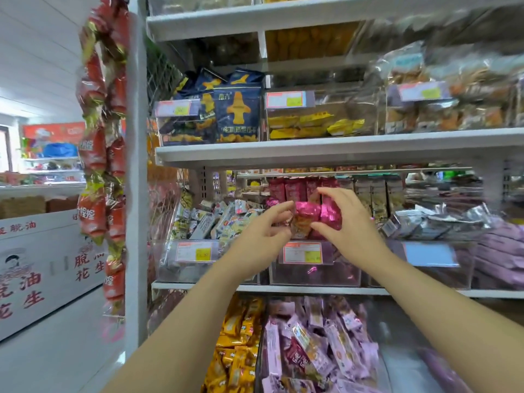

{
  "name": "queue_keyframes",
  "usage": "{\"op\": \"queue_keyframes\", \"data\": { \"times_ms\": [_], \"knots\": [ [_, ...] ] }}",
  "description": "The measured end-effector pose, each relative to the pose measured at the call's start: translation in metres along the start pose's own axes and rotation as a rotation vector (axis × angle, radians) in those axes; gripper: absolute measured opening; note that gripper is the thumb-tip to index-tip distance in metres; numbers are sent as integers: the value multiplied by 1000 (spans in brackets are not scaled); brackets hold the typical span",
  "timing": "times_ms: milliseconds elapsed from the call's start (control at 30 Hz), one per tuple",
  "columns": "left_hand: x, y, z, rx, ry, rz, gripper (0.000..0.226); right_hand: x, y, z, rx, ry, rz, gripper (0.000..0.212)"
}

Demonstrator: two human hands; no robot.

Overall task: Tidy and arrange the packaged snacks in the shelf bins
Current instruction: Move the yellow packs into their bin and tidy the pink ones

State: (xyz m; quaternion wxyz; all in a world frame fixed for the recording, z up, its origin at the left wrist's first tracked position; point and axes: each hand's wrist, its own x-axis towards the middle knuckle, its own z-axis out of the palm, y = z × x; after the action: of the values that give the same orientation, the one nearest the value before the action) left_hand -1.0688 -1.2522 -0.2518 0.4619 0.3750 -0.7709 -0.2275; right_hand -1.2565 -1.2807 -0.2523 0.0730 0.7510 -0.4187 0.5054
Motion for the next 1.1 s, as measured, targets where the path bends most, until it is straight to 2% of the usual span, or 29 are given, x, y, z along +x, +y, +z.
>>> {"op": "queue_keyframes", "data": {
  "times_ms": [100, 300, 533, 767, 833, 933, 1100],
  "knots": [
    [2, -12, 0, 3, 12, -8, 46, -4, 5, 3, -50, -41, 34, 61],
    [-25, -36, -9, -18, 52, -56, 35, -25, -14, 15, -53, -43, -104, 48],
    [-91, -118, -32, -1, 112, -277, 34, -76, -25, 73, 86, -418, -59, 33],
    [-132, -197, -45, 115, 83, -476, 32, -114, 0, 146, 115, -671, 32, 22],
    [-142, -216, -53, 143, 148, -538, 32, -118, 3, 165, 125, -709, 42, 20],
    [-158, -240, -66, 72, 337, -632, 35, -120, 3, 194, 171, -757, 62, 20],
    [-185, -263, -75, -5, 607, -675, 33, -112, -21, 246, 341, -806, 113, 21]
  ]
}}
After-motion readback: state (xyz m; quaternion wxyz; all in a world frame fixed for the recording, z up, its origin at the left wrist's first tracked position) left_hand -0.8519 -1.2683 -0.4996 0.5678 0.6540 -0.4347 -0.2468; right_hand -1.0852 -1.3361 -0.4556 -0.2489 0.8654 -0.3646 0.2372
